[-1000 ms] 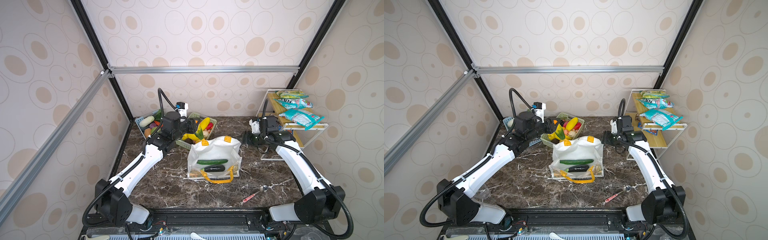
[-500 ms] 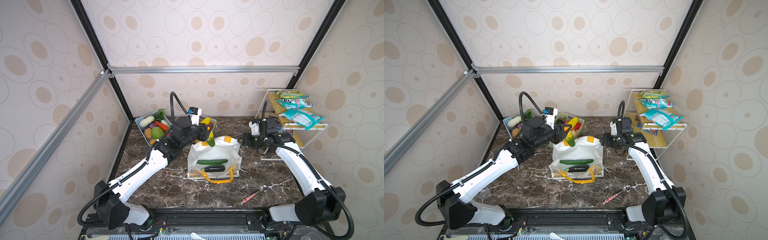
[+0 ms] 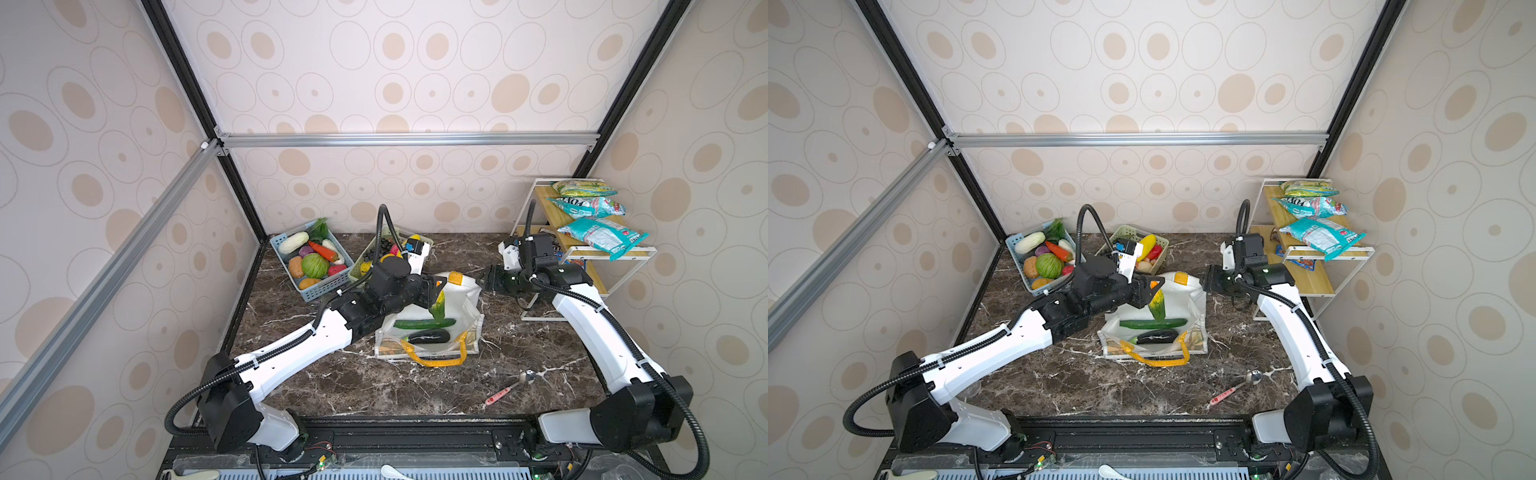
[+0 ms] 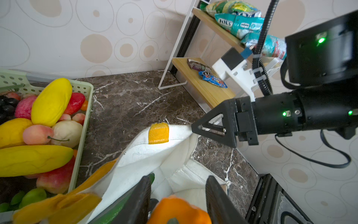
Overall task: Place the food into the grocery bag and tie it
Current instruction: 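Carry the orange squash with the left gripper over the white tote, then lower the orange-green squash with the left gripper into the tote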
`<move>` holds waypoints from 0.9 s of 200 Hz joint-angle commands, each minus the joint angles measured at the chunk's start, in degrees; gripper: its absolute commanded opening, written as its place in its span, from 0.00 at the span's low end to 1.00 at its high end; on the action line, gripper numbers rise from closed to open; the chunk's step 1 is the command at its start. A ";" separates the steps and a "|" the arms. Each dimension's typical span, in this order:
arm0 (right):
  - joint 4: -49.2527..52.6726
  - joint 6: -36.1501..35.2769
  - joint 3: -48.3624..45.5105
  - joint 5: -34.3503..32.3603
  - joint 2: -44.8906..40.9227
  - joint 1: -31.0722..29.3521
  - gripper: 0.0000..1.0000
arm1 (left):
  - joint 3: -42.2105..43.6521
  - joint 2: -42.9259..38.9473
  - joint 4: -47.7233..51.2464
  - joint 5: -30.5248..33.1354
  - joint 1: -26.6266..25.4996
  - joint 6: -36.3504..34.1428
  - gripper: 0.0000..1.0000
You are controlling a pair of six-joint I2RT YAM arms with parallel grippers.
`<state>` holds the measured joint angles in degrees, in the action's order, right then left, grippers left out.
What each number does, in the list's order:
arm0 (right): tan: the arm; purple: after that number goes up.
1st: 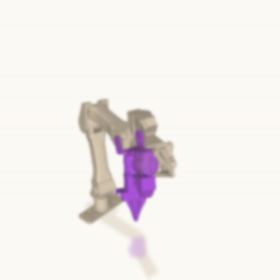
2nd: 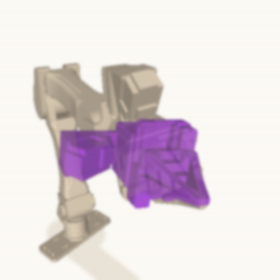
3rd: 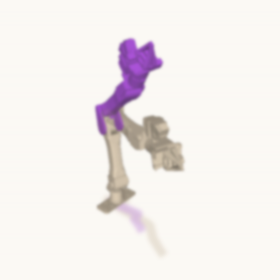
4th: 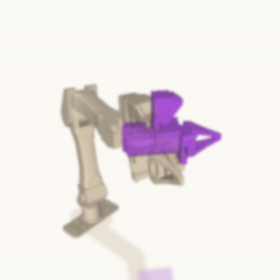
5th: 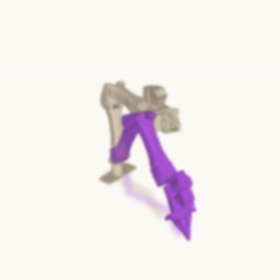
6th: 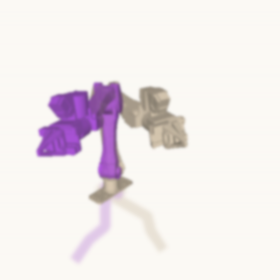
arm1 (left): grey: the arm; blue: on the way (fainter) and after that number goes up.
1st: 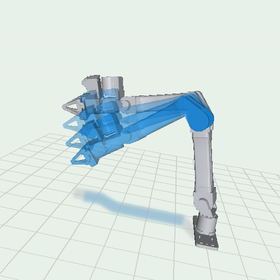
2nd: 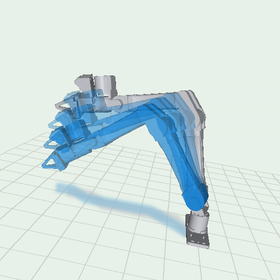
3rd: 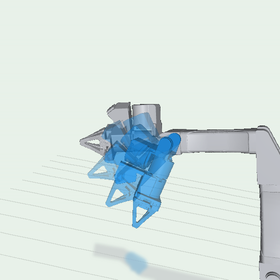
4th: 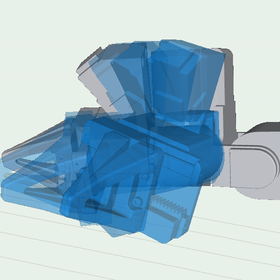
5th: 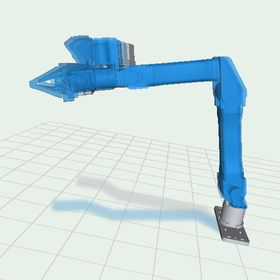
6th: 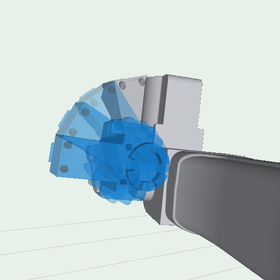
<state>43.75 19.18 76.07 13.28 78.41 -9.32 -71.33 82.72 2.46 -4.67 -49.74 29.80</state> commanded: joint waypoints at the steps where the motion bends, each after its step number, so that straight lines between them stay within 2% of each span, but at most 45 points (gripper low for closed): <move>1: 0.58 -0.22 0.52 -0.18 -1.25 -0.36 0.63 | 0.12 0.94 0.64 3.04 -1.40 -0.91 0.46; 60: 0.24 -0.23 0.57 -0.18 -0.83 -0.35 0.63 | -0.34 5.79 3.55 9.67 -4.00 -3.95 0.46; 180: -0.50 -0.24 -0.49 0.08 -0.10 -0.37 0.63 | -2.56 15.75 5.28 15.81 -5.77 -6.14 0.46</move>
<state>43.64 19.20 76.07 13.30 78.41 -9.32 -71.22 96.95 6.42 8.47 -54.63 25.15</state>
